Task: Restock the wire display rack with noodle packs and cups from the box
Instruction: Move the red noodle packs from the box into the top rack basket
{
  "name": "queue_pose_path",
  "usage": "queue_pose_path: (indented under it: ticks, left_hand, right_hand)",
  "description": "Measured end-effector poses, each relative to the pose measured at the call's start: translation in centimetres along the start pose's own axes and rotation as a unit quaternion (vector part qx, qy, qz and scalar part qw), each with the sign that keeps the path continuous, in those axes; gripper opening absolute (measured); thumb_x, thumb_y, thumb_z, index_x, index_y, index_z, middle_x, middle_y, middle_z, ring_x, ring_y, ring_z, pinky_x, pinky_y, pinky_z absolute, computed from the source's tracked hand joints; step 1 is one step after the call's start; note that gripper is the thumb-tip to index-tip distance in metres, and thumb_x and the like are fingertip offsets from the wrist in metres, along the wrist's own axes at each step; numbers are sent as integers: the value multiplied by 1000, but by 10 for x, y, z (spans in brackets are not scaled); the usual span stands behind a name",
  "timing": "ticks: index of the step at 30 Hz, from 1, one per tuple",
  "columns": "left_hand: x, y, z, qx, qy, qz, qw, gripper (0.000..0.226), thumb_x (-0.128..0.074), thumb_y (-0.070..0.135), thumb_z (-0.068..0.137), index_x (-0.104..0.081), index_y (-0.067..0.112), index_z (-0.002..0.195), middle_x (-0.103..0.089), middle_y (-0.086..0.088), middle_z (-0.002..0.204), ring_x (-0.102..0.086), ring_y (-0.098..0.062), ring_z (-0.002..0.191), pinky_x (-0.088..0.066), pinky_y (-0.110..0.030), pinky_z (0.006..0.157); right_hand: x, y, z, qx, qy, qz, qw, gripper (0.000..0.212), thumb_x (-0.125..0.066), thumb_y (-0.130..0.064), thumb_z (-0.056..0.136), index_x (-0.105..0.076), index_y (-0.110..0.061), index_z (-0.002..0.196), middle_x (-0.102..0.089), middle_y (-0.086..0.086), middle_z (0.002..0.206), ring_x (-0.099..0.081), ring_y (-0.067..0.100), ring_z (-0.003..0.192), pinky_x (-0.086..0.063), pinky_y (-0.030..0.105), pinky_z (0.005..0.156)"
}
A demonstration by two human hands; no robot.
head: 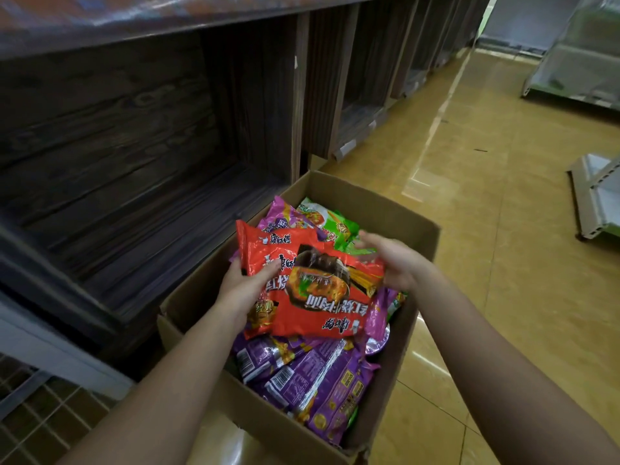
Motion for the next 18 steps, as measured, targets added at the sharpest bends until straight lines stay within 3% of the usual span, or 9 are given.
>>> queue_pose_path:
  ticks: [1,3,5,7,9,11,13,15,18]
  left_hand:
    - [1,0,1,-1,4,3,1000,71,-77,37,79,-42,28,139,-65,-3,114,-65,-24,98,-51,-49,92]
    - [1,-1,3,-4,15,14,1000,66,-74,40,82,-41,30,139,-64,-1,117,-63,-22,99,-50,-45,90]
    - [0,-1,4,-5,20,19,1000,72,-74,44,81,-38,29,141,-62,-3,124,-62,-24,105,-49,-47,95]
    - [0,-3,5,-1,16,19,1000,79,-75,46,79,-33,29,144,-62,-5,125,-62,-25,105,-49,-48,95]
    - [-1,-3,3,-1,14,17,1000,83,-74,45,81,-28,28,147,-61,-5,124,-63,-23,98,-51,-41,82]
    - [-2,-3,2,-9,16,15,1000,84,-73,44,82,-26,27,148,-61,-5,123,-63,-21,93,-50,-35,71]
    - [0,-3,3,-12,22,19,1000,83,-73,45,82,-28,26,148,-61,-3,120,-62,-19,89,-49,-33,68]
    - [1,-3,3,-10,23,24,999,83,-73,46,81,-28,27,148,-61,-3,118,-62,-18,88,-48,-32,65]
    - [0,-4,5,-12,20,27,999,83,-74,47,80,-28,27,147,-61,-4,120,-63,-21,95,-51,-35,70]
  right_hand:
    - [1,1,0,12,-13,55,998,36,-56,-43,94,-56,-12,113,-63,15,111,-62,26,95,-52,41,81]
    - [1,6,-3,61,-67,65,994,41,-63,-44,84,-56,-18,114,-58,16,121,-59,29,105,-48,48,95]
    - [-6,11,-10,120,-103,-21,987,48,-70,-35,75,-56,-25,120,-58,15,129,-61,28,114,-42,50,107]
    - [-20,10,-18,170,-115,-144,968,54,-76,-25,78,-52,-31,126,-57,10,134,-61,19,115,-52,37,99]
    - [-34,6,-25,225,-122,-297,920,62,-80,-28,77,-47,-37,129,-51,3,137,-55,12,117,-48,23,94]
    - [-46,6,-26,298,-96,-469,826,66,-82,-46,70,-53,-37,128,-48,-4,135,-46,10,123,-40,25,102]
    - [-55,6,-29,355,-58,-568,740,67,-78,-58,67,-59,-31,125,-48,-3,133,-40,13,125,-36,31,108]
    - [-58,6,-35,410,-50,-570,710,68,-73,-65,67,-64,-24,120,-49,-1,126,-41,15,121,-38,36,106]
    - [-65,20,-41,409,-136,-586,686,73,-72,-68,65,-61,-24,123,-49,-3,121,-44,14,116,-41,31,98]
Point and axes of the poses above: each hand's wrist, its own z-axis towards the middle knuckle, its own x-axis out of the back of the hand, y = z × x, the point moved 3 cm from there along z, towards the middle knuckle
